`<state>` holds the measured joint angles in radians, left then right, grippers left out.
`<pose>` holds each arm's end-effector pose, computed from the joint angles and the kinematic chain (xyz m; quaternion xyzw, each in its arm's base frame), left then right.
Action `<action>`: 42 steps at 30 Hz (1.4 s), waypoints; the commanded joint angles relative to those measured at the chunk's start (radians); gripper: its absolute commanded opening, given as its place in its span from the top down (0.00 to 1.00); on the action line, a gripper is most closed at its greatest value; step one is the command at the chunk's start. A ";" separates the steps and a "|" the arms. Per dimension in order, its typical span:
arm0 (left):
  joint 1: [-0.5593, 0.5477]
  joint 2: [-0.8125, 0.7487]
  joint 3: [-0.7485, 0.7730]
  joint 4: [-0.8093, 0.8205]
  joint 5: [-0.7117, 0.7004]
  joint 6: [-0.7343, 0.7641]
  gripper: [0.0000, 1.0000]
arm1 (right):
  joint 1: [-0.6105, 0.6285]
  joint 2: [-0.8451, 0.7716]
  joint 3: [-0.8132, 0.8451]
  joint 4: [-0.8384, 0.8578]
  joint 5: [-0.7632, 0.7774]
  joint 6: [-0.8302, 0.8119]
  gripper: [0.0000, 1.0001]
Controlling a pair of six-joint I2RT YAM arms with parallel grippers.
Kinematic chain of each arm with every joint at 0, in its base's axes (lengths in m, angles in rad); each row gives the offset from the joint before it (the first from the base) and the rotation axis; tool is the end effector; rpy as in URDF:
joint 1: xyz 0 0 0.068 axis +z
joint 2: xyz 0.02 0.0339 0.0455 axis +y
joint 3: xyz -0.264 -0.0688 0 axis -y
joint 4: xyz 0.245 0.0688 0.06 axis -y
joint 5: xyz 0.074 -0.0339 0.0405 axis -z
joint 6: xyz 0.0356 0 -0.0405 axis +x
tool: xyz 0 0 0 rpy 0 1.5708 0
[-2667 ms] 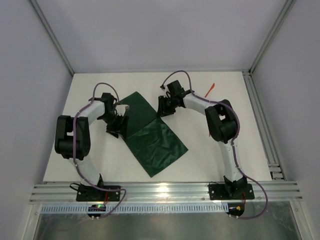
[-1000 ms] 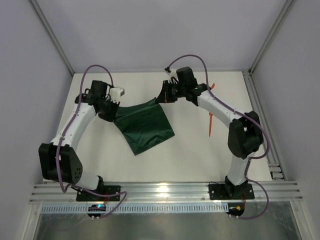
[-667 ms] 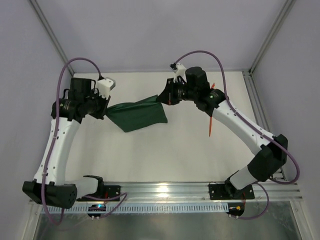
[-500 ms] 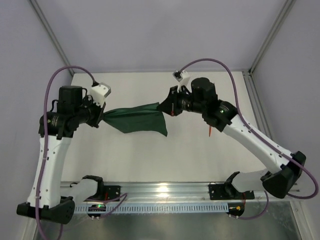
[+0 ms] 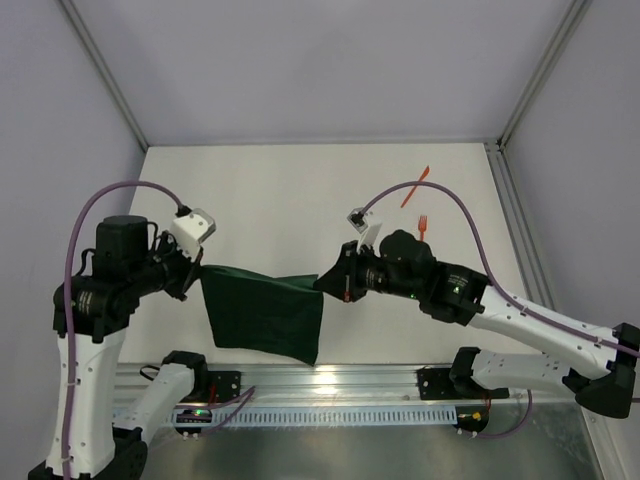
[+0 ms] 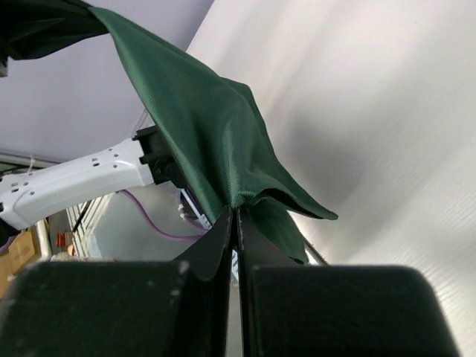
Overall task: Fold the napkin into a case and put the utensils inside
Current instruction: Pick up the rectangle-folded napkin from the center of the board, then place the square-folded napkin at the center of the board.
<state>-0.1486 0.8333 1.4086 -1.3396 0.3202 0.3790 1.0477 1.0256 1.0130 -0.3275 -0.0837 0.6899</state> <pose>0.0905 -0.0249 0.4179 0.2972 0.8603 -0.1011 0.4017 0.1133 0.2025 0.3596 -0.1689 0.7985 0.4624 0.3463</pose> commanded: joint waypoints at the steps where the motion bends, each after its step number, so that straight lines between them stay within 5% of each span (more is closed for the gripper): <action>1: 0.006 0.044 -0.054 -0.048 -0.001 -0.008 1.00 | -0.005 -0.022 -0.030 0.070 0.079 0.077 0.96; 4: 0.006 0.134 -0.109 0.029 -0.016 -0.032 1.00 | -0.066 0.028 -0.033 0.056 0.101 0.053 0.96; 8: 0.004 0.295 -0.151 0.227 -0.024 -0.061 1.00 | -0.285 0.140 -0.080 0.175 -0.089 0.054 0.96; 15: 0.007 0.711 -0.024 0.500 0.022 -0.117 1.00 | -0.521 0.609 0.087 0.318 -0.286 0.022 0.96; 21: 0.020 1.063 0.212 0.563 0.014 -0.141 1.00 | -0.603 0.873 0.369 0.312 -0.324 0.026 0.96; 31: 0.060 1.319 0.410 0.637 -0.009 -0.193 0.92 | -0.653 1.145 0.598 0.301 -0.263 0.095 0.96; 35: 0.061 1.371 0.492 0.649 -0.043 -0.232 0.62 | -0.660 1.202 0.683 0.267 -0.209 0.088 0.71; 36: 0.067 1.374 0.522 0.645 -0.037 -0.250 0.50 | -0.660 1.211 0.740 0.204 -0.179 0.038 0.55; 39: 0.084 1.345 0.529 0.623 -0.007 -0.275 0.38 | -0.660 1.194 0.800 0.113 -0.119 -0.062 0.41; 42: 0.121 1.255 0.472 0.593 0.037 -0.296 0.37 | -0.660 1.096 0.776 0.019 -0.039 -0.197 0.35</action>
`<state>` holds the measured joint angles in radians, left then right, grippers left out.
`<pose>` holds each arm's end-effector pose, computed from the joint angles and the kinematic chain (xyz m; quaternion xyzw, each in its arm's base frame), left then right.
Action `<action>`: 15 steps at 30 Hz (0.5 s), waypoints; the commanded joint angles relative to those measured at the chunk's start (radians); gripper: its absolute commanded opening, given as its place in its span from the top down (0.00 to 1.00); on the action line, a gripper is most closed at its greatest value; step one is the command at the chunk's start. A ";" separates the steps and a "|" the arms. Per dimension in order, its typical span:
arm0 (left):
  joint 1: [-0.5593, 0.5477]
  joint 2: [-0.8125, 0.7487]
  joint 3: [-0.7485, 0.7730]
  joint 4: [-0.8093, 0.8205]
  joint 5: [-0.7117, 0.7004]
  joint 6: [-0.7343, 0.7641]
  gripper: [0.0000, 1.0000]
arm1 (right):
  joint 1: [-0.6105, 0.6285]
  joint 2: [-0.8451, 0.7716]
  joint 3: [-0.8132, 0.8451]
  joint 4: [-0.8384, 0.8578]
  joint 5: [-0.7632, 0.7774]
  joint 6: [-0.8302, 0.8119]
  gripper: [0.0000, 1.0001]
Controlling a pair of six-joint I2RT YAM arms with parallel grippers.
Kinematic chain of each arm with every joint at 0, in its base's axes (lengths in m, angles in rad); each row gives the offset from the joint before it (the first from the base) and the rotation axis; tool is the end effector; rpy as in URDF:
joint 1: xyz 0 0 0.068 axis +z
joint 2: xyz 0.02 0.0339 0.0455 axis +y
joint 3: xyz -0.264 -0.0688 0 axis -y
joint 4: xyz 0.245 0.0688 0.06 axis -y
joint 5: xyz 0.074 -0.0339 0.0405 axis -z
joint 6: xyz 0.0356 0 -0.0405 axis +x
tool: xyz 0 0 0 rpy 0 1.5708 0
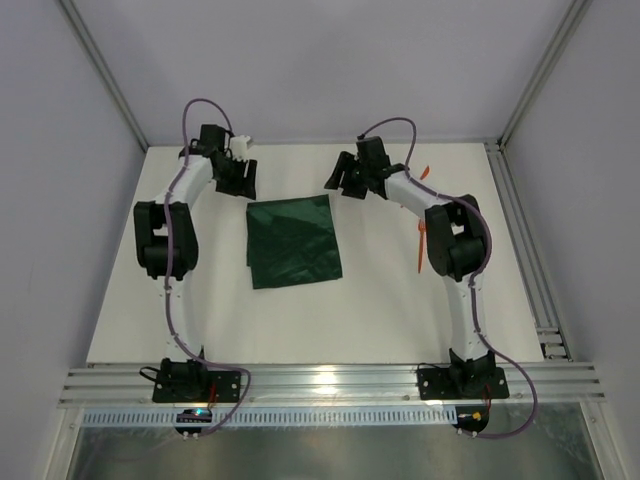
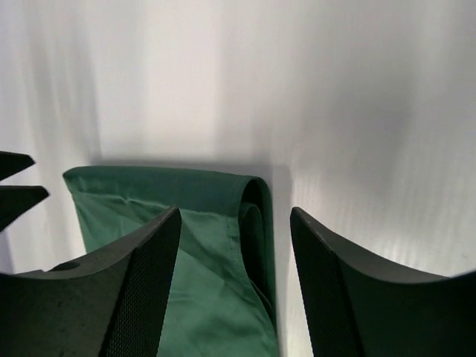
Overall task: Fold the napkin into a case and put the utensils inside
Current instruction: Place the square-folded napkin at the center of the board.
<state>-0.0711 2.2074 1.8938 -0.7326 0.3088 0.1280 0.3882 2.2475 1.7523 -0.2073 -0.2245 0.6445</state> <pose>0.4806 -0.0451 0.2139 0.1345 0.9456 -0.1412 0.2603 0.4712 0.2013 0.1855 0.0685 0.9001 0.2947 0.3133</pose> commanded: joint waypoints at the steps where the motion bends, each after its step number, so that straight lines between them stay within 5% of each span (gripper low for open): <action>1: 0.050 -0.147 -0.044 -0.025 0.055 -0.042 0.37 | 0.001 -0.194 -0.023 -0.118 0.126 -0.178 0.34; 9: 0.050 -0.320 -0.424 -0.145 0.087 0.076 0.51 | 0.077 -0.482 -0.524 -0.127 0.134 -0.226 0.34; 15: -0.001 -0.518 -0.676 -0.100 0.047 0.186 0.54 | 0.175 -0.559 -0.675 -0.064 0.128 -0.172 0.38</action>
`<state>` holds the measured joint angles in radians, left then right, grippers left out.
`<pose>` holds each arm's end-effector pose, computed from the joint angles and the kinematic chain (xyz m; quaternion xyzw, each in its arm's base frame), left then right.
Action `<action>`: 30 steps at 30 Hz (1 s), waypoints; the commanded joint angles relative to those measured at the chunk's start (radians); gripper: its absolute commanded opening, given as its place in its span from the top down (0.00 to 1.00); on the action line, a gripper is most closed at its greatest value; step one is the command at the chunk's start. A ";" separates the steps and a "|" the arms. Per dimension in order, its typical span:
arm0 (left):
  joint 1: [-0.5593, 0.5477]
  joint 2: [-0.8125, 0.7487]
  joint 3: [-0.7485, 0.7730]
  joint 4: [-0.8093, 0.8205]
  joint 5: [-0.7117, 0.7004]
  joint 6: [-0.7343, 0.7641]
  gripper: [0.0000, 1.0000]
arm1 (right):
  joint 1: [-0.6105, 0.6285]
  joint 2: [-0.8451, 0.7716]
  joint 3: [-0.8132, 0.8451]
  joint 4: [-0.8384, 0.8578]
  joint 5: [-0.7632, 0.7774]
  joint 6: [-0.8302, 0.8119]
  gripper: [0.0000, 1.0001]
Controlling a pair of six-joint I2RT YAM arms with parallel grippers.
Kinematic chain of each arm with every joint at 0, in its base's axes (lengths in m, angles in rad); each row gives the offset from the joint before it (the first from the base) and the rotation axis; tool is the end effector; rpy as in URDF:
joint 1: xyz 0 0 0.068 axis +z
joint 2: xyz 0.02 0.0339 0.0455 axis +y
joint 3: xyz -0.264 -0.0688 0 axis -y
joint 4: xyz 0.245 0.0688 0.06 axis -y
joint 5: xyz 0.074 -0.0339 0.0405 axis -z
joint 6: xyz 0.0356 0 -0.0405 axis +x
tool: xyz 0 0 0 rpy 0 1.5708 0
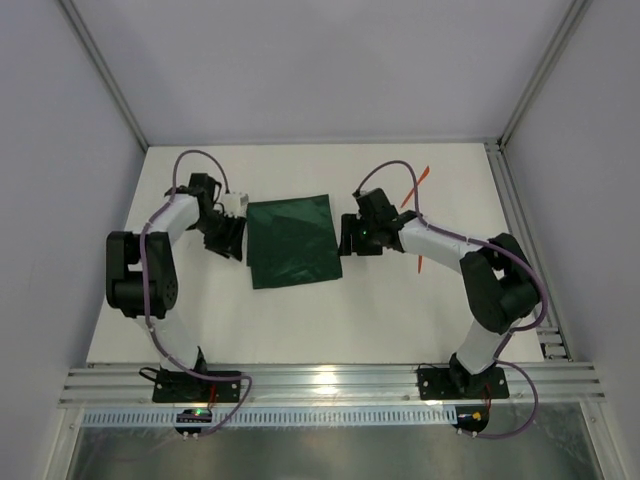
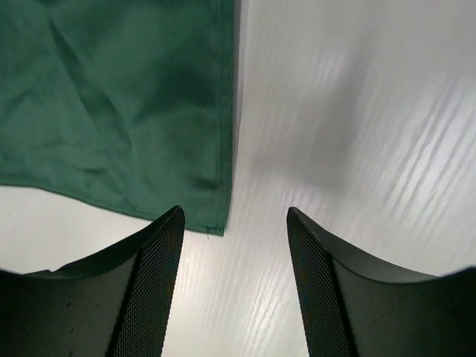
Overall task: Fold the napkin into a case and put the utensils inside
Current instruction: Place the square-folded napkin at the center of the board, then pick up the square-folded napkin from the center of the board.
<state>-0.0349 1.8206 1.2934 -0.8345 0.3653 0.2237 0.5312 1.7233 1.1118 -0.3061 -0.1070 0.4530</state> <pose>0.3488 -0.0249 0.1930 0.1449 0.9674 -0.1702 0.1192 0.3099 0.1865 0.1960 -0.0541 0.9444 0.1960 0.2584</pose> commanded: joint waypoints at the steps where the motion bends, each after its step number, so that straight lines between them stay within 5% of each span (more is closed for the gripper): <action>1: -0.060 -0.168 -0.107 0.018 -0.069 0.145 0.54 | 0.038 -0.034 -0.041 0.042 0.001 0.026 0.39; 9: -0.243 -0.440 -0.381 0.255 -0.103 0.555 0.50 | 0.039 0.002 -0.044 0.070 -0.059 0.047 0.51; 19: -0.272 -0.440 -0.492 0.157 0.004 1.305 0.42 | 0.038 0.004 -0.058 0.088 -0.080 0.072 0.52; 30: -0.301 -0.409 -0.603 0.365 -0.034 1.422 0.47 | 0.027 -0.004 -0.079 0.116 -0.126 0.088 0.53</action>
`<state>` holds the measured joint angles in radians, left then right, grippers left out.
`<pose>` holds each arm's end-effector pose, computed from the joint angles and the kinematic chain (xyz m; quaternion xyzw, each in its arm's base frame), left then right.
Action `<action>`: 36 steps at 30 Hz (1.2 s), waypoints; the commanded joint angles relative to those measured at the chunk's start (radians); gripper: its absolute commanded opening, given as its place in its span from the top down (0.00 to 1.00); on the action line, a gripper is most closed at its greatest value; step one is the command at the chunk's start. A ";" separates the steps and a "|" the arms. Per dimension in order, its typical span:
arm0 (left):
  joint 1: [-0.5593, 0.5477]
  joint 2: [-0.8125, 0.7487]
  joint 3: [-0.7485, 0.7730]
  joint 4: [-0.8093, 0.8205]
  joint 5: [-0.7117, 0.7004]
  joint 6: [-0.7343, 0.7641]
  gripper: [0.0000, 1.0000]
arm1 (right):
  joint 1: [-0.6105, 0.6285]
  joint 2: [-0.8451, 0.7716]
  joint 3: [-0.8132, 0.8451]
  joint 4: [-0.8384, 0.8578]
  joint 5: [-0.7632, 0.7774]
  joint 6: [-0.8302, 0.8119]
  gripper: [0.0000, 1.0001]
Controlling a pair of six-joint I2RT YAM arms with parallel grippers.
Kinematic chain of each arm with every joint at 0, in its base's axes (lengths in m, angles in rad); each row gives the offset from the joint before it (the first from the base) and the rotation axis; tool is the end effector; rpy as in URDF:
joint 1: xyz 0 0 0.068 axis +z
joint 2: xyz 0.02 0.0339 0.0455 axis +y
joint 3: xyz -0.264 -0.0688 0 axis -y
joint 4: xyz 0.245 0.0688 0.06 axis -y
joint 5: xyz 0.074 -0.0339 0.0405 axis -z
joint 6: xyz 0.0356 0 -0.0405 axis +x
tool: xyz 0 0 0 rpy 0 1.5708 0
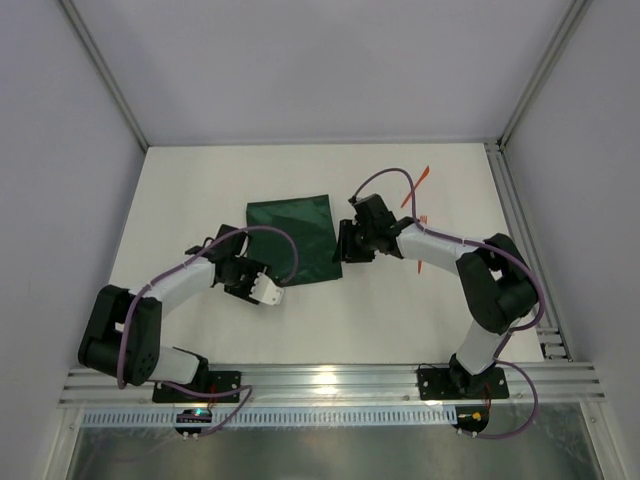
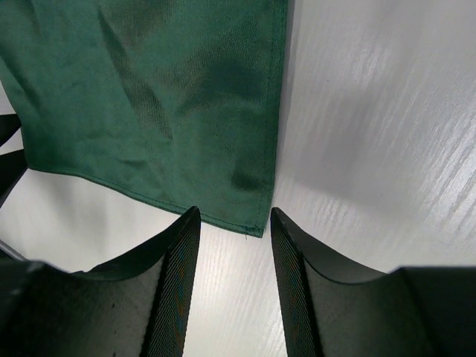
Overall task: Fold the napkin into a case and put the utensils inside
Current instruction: Pick up the square-folded napkin from the center of the board.
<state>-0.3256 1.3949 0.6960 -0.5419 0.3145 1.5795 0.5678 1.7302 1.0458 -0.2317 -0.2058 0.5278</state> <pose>0.2190 -0.0856 0.1597 0.8088 0.5437 -0.0299 0.2220 0.2962 0.1976 0.1794 -0.0519 0.9410 0.2496 0.2224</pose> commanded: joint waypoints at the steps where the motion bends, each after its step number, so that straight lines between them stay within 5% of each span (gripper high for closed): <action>1: -0.019 0.019 -0.007 0.077 0.014 0.062 0.47 | -0.014 -0.012 -0.018 0.045 -0.029 0.018 0.54; 6: -0.033 0.039 -0.006 0.120 0.008 0.037 0.53 | -0.019 -0.014 -0.020 0.031 -0.018 0.018 0.54; 14: -0.039 0.024 0.026 0.071 0.050 -0.086 0.99 | -0.017 0.037 -0.013 0.003 0.013 0.024 0.53; 24: -0.004 0.023 0.229 0.002 0.146 -0.403 1.00 | 0.015 -0.057 -0.020 -0.001 0.042 -0.002 0.52; 30: 0.040 0.024 0.287 0.109 0.159 -0.503 1.00 | -0.002 -0.066 -0.023 0.009 0.010 0.012 0.42; 36: 0.085 0.053 0.369 0.100 0.205 -0.567 1.00 | 0.020 -0.182 -0.033 0.095 -0.010 -0.242 0.40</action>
<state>-0.2642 1.4429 1.0031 -0.4816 0.4591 1.0767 0.5724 1.6596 1.0031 -0.2264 -0.1909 0.4404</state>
